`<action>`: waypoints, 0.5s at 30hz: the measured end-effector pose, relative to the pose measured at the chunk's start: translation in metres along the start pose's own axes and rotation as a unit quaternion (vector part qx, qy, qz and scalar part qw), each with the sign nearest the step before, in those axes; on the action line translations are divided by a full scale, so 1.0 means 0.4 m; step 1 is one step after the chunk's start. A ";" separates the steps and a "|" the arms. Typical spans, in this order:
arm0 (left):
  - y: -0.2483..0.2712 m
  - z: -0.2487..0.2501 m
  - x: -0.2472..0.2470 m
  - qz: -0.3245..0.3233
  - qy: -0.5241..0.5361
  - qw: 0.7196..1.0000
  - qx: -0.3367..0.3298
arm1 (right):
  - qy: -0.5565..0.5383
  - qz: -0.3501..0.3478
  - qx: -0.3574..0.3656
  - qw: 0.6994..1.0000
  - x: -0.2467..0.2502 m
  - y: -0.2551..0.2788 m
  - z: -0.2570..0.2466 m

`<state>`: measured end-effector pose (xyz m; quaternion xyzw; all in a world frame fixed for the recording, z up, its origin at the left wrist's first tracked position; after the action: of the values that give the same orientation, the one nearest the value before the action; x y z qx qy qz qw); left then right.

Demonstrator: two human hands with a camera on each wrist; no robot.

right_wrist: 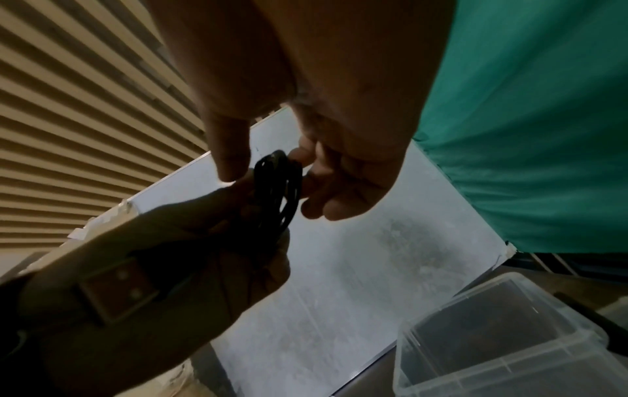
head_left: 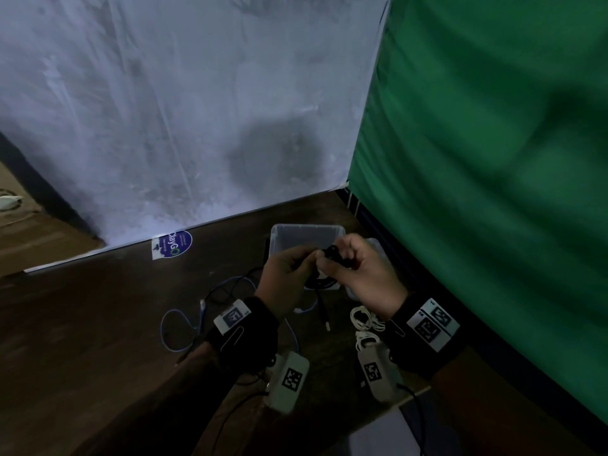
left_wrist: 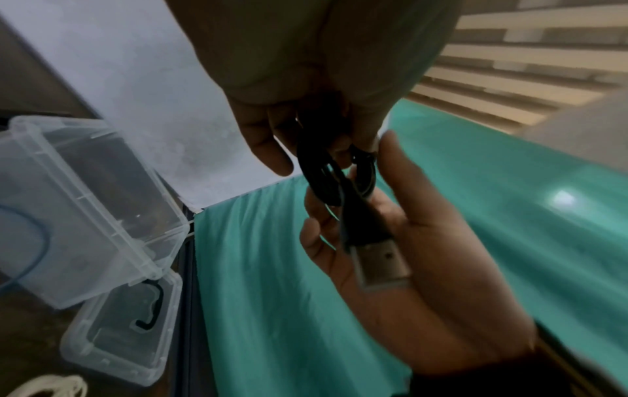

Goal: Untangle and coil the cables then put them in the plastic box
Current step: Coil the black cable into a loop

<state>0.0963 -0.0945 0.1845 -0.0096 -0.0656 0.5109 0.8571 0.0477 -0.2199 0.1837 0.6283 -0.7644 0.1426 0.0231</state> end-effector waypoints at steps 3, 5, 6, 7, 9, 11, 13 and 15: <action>-0.002 0.004 0.000 0.000 -0.012 1.000 -0.017 | 0.013 -0.006 0.004 1.000 0.005 -0.003 -0.008; -0.005 0.003 0.002 -0.006 -0.014 1.000 -0.015 | 0.001 -0.032 -0.017 0.999 0.001 -0.002 -0.001; -0.007 -0.001 0.001 -0.010 -0.019 1.000 -0.011 | -0.009 -0.043 -0.031 0.999 -0.002 0.001 0.006; -0.008 -0.007 0.001 -0.012 -0.025 1.000 -0.009 | -0.012 -0.049 -0.047 0.998 -0.005 0.004 0.013; -0.010 -0.013 0.004 -0.009 -0.044 0.999 -0.012 | -0.025 -0.053 -0.074 0.996 -0.011 0.013 0.023; -0.012 -0.018 0.009 -0.007 -0.064 0.998 -0.012 | -0.084 -0.051 -0.123 0.988 -0.026 0.028 0.044; -0.015 -0.025 0.010 -0.013 -0.087 0.996 -0.013 | -0.134 -0.049 -0.180 0.973 -0.045 0.044 0.068; -0.017 -0.027 0.007 -0.019 -0.100 0.995 -0.015 | -0.155 -0.046 -0.229 0.960 -0.059 0.054 0.092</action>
<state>0.1049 -0.0949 0.1745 0.0300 -0.1593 0.4917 0.8555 0.0369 -0.2028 0.1393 0.6553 -0.7408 -0.1370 0.0542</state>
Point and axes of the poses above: each hand's wrist, its own y-axis away from the middle knuckle, its own x-axis out of the back of the hand, z = x × y, the point moved 10 cm from there along -y, towards the middle knuckle, and after that the axes turned 7 degrees about x, right-handed, at the moved point
